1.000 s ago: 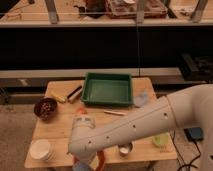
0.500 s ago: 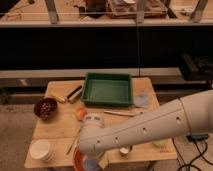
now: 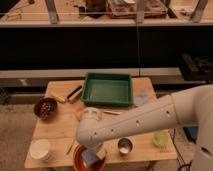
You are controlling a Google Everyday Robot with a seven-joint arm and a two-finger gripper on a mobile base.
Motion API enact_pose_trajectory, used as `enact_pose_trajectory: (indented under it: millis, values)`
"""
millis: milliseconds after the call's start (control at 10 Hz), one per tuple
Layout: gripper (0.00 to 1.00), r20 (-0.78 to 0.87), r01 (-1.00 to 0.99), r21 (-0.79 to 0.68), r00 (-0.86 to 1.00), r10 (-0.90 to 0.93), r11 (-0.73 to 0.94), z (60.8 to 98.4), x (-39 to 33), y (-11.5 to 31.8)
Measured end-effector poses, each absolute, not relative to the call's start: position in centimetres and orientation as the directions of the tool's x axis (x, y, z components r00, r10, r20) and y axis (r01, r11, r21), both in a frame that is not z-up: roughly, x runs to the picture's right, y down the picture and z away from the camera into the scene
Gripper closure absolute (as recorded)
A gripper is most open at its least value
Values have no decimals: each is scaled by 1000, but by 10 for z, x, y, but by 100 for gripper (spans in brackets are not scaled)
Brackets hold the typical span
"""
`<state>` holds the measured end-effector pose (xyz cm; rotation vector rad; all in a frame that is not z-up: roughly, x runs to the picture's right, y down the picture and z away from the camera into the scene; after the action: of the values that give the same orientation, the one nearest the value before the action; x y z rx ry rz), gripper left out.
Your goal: Wipe red bowl with sponge
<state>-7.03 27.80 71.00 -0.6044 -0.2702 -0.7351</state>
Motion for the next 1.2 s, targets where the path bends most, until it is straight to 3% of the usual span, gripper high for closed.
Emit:
enact_pose_trajectory:
  millis: [600,1200]
  values:
    - [82,456,753,-330,655,-603,569,700,-115,276]
    - [82,551,775,-343,623,-555,531,668,-105,309]
